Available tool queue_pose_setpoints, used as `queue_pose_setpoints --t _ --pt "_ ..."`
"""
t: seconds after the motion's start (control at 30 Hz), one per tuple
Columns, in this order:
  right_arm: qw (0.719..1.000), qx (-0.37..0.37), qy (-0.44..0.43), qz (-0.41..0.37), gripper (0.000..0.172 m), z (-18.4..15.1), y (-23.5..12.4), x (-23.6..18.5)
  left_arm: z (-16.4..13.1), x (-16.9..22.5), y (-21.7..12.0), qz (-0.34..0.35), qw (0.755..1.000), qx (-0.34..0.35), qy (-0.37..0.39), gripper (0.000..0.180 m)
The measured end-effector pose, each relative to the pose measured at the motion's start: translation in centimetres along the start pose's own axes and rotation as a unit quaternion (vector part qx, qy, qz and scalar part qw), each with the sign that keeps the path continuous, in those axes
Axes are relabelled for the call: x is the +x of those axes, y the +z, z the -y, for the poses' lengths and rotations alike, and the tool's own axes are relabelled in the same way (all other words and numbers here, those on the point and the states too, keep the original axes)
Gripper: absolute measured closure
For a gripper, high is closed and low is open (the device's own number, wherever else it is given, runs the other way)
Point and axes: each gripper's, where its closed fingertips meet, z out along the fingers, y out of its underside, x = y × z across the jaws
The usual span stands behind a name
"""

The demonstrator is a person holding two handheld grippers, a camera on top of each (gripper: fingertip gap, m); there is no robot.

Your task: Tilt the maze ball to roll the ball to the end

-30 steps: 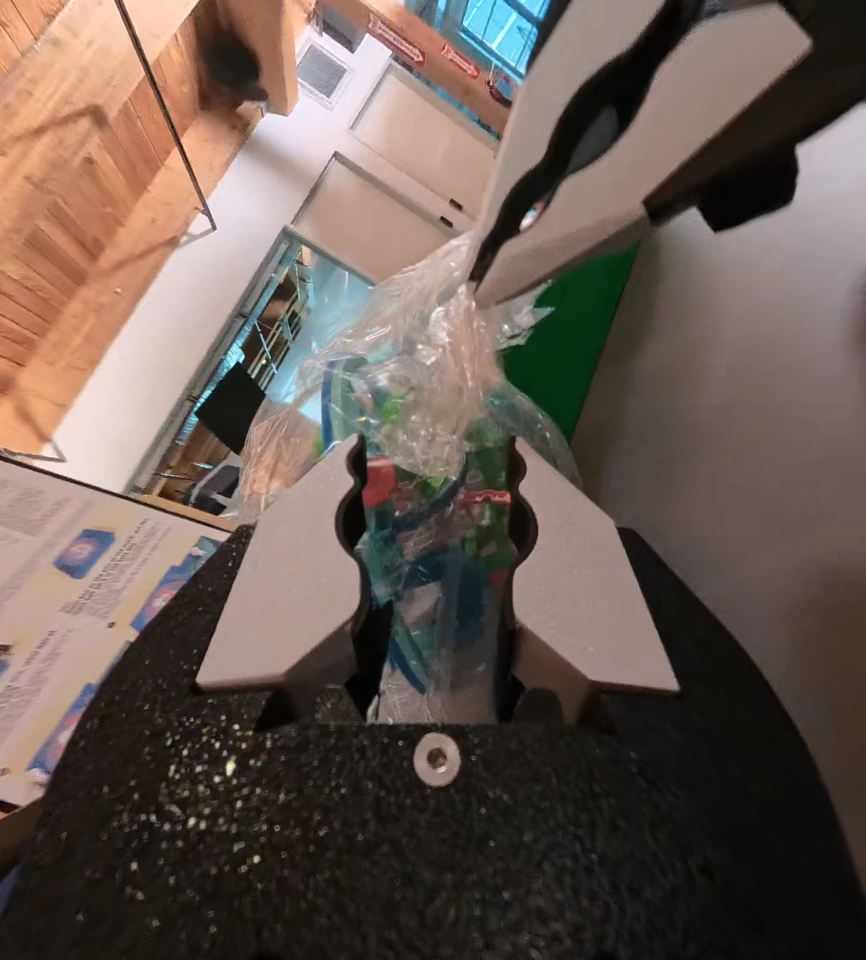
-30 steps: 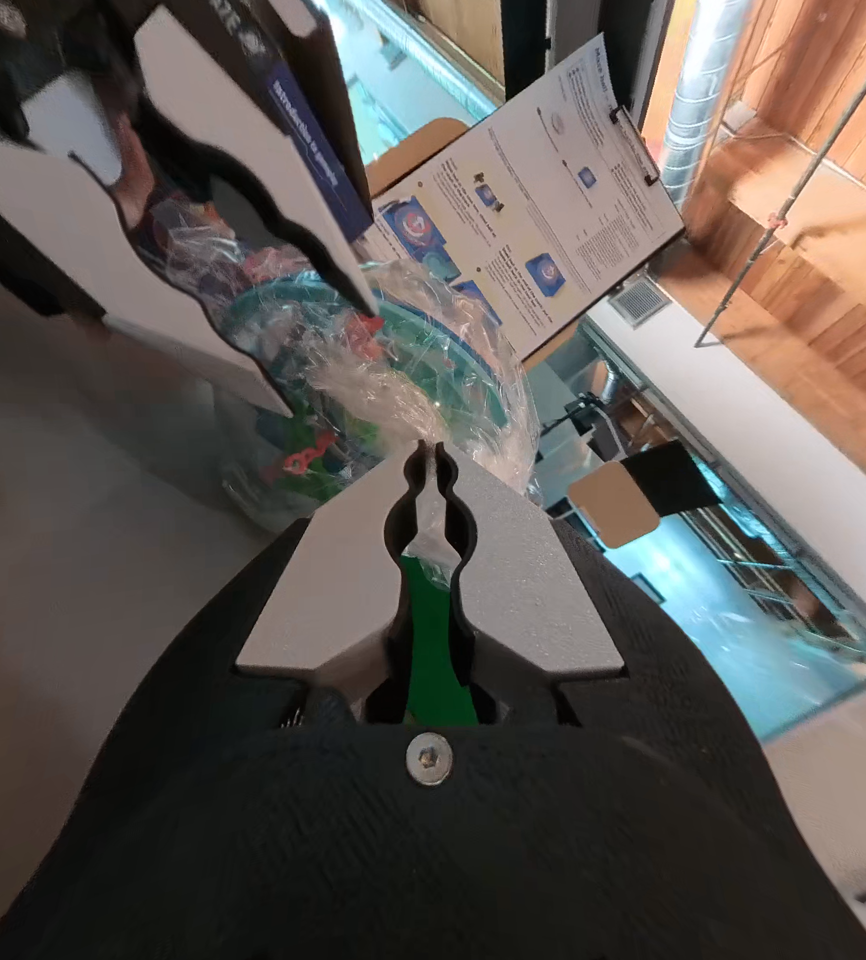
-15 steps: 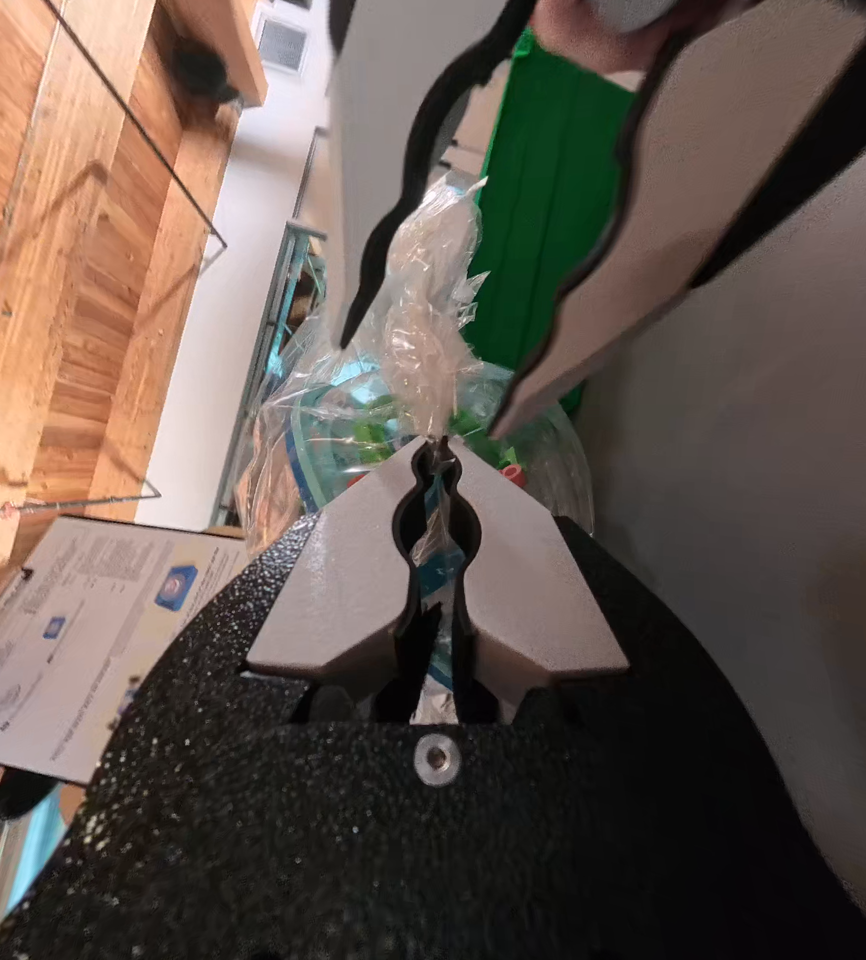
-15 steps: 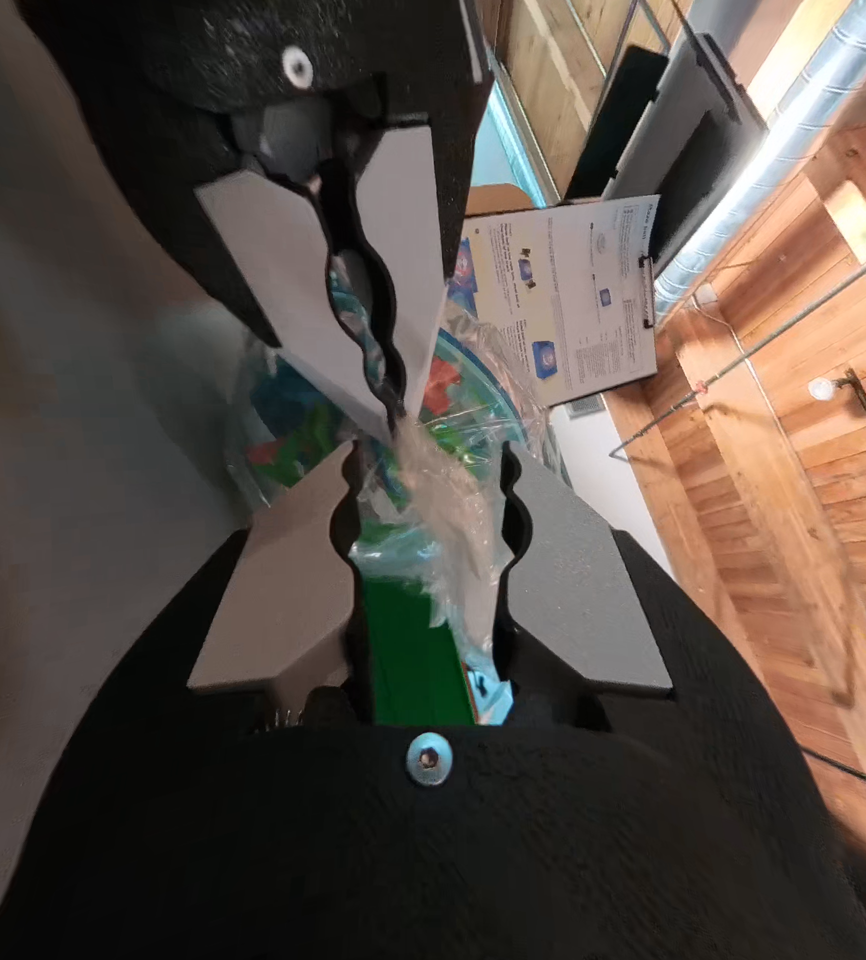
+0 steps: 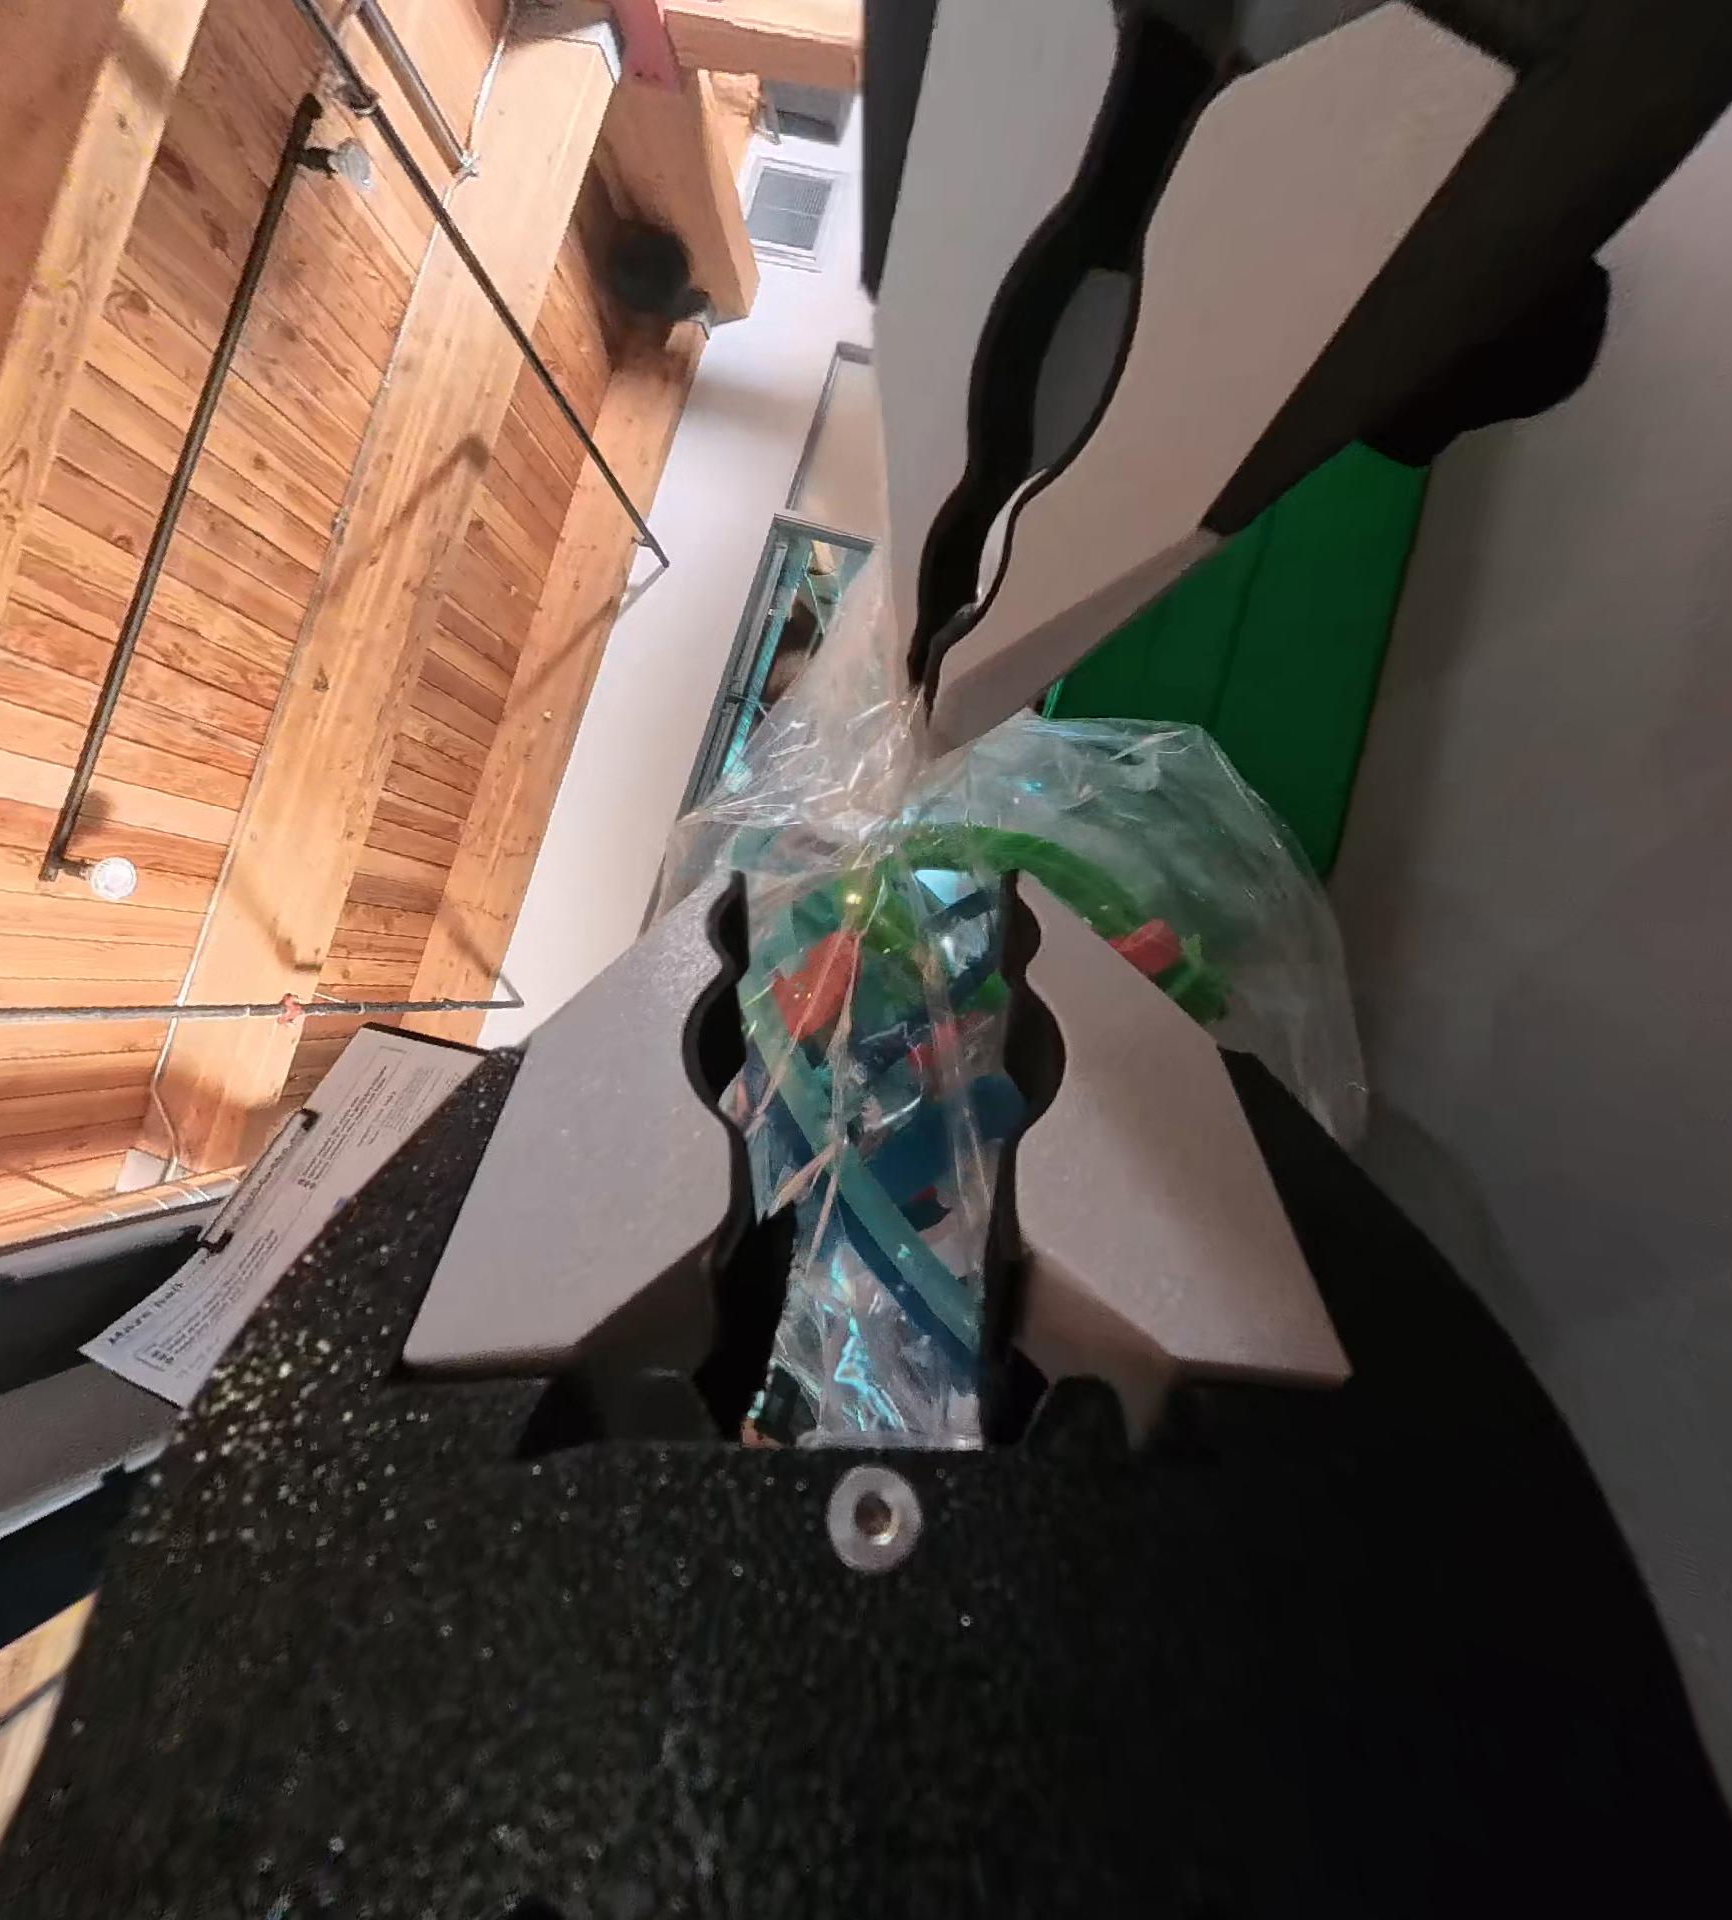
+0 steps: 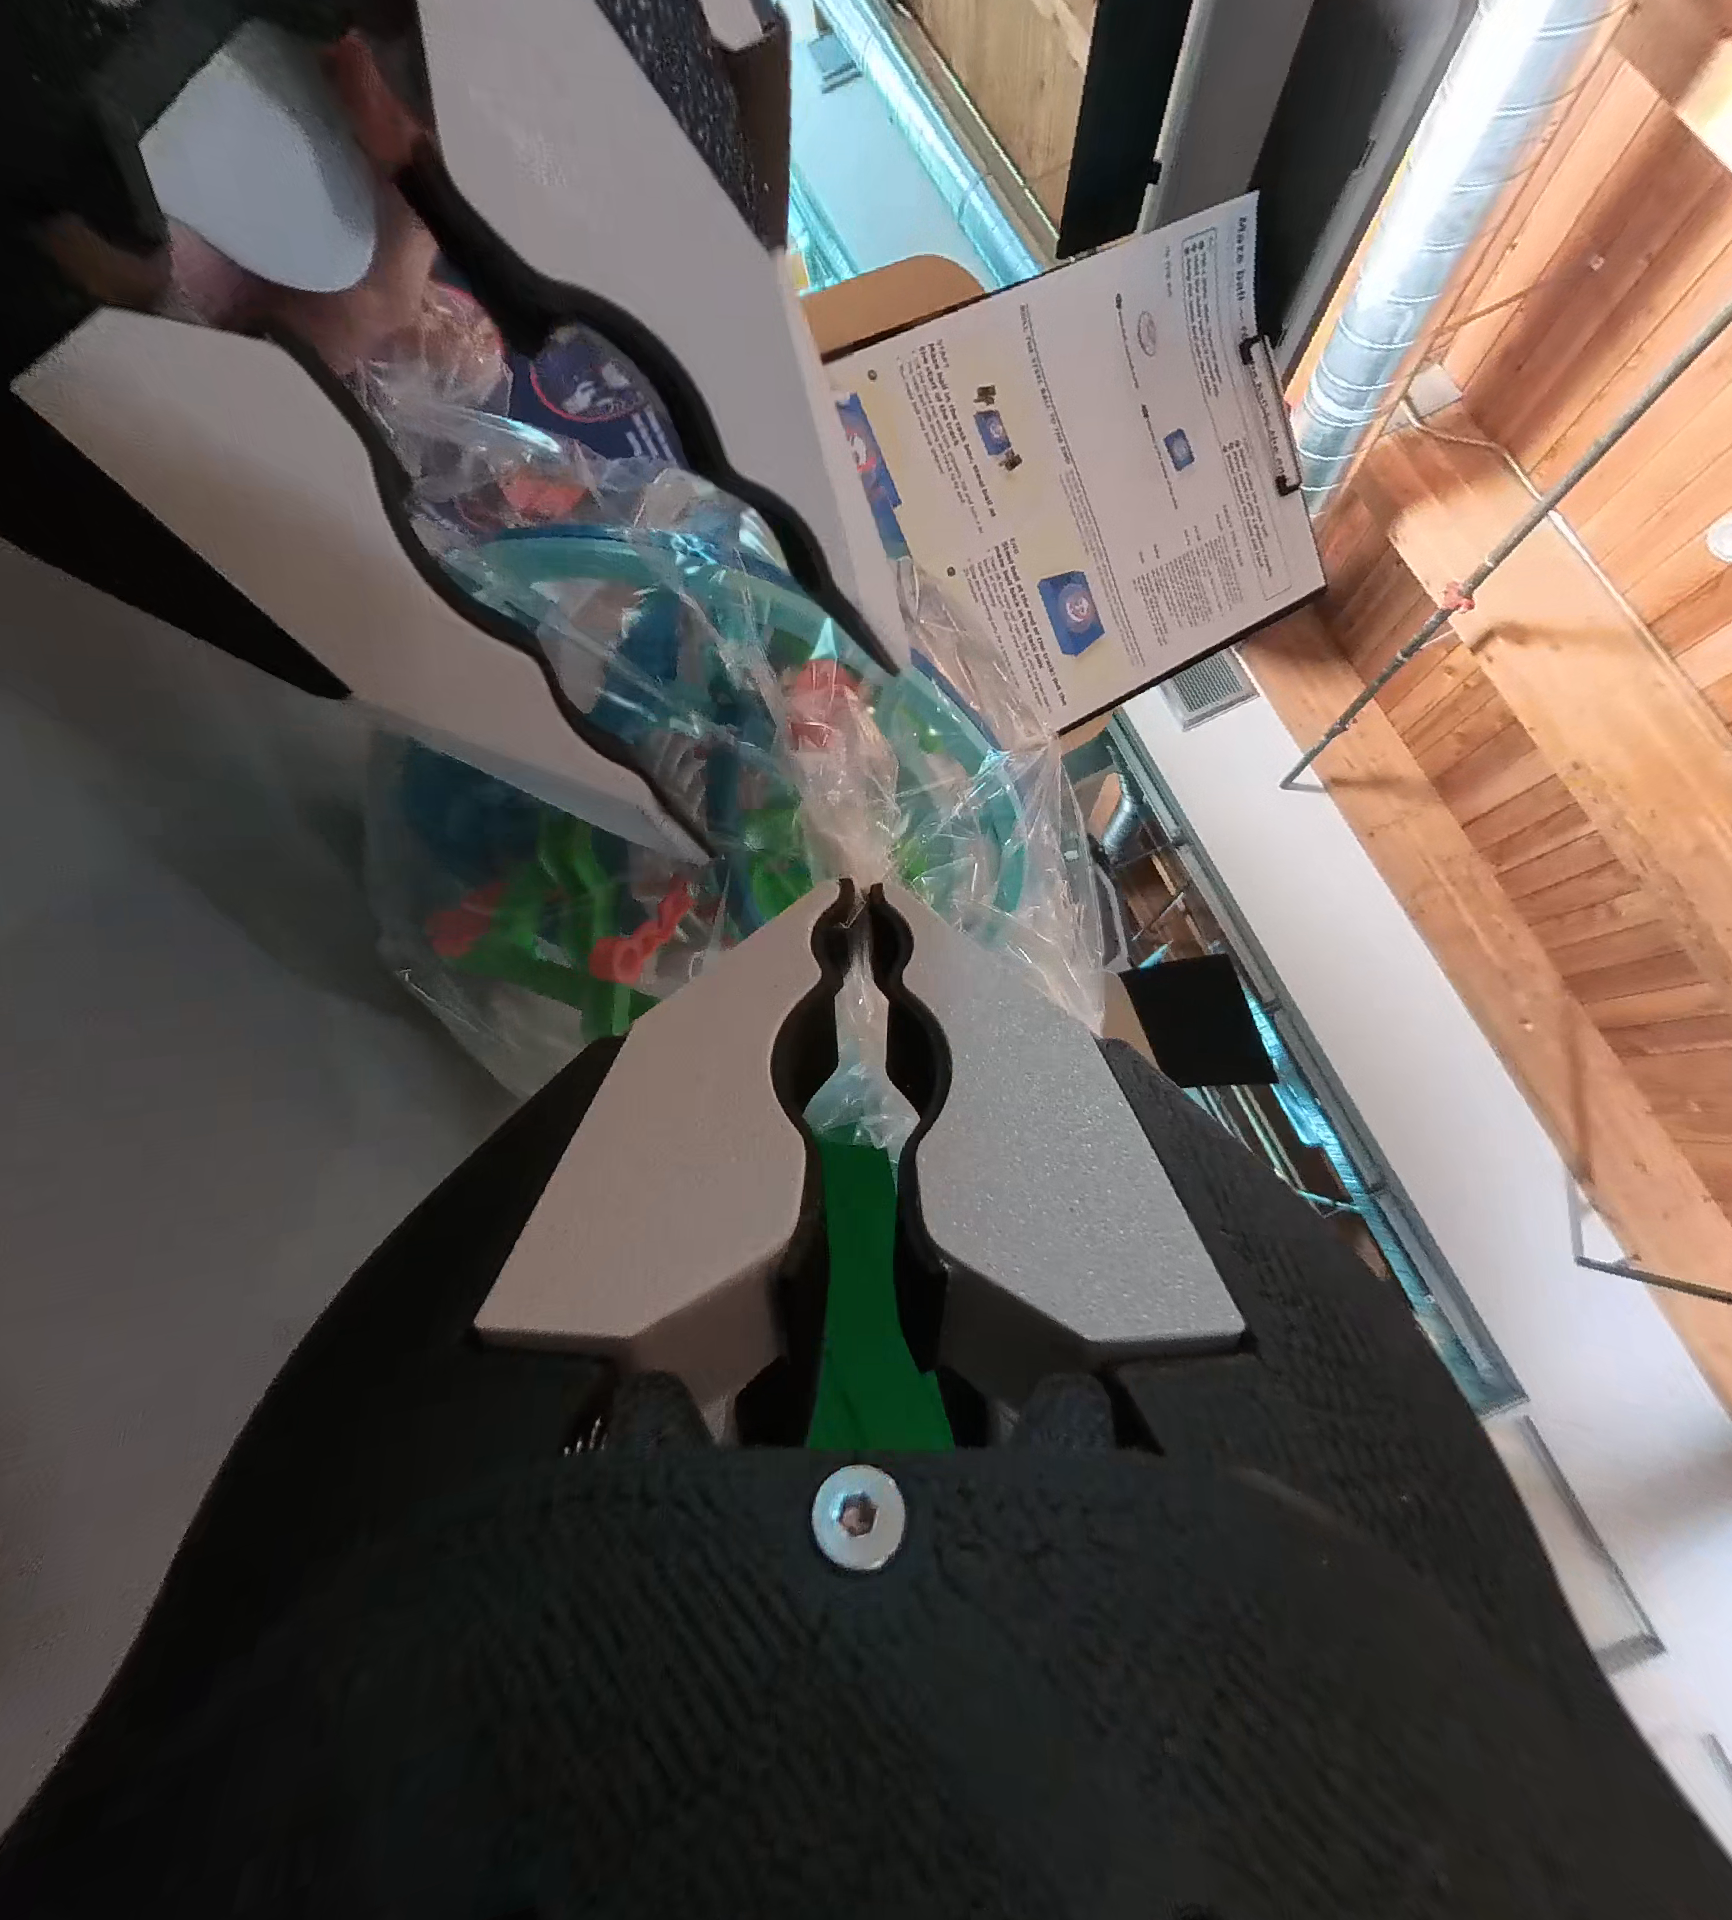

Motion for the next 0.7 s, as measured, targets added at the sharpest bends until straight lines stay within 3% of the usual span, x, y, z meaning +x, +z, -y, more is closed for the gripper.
queue_pose_setpoints --t 0.03,0.17,0.33,0.53,0.7 --pt "1.000 0.002 0.004 0.000 0.171 0.1 0.0 0.1 -0.1 0.0 0.0 -0.002 1.000 -0.003 -0.004 0.138" --pt "0.998 0.017 0.066 0.015 0.172 0.3 -0.1 0.3 -0.2 0.7 0.0 -0.021 1.000 -0.018 0.008 0.180" --pt "0.972 0.039 0.221 0.067 0.172 0.1 -0.3 0.7 0.1 0.6 0.4 -0.029 0.999 -0.025 -0.015 0.180" --pt "0.901 0.073 0.409 0.122 0.170 0.2 -0.1 0.9 0.2 0.7 0.6 -0.032 0.998 -0.033 -0.031 0.180" --pt "0.932 0.057 0.350 0.076 0.142 0.4 0.1 1.8 0.3 0.7 0.6 -0.030 0.999 -0.035 -0.028 0.180"
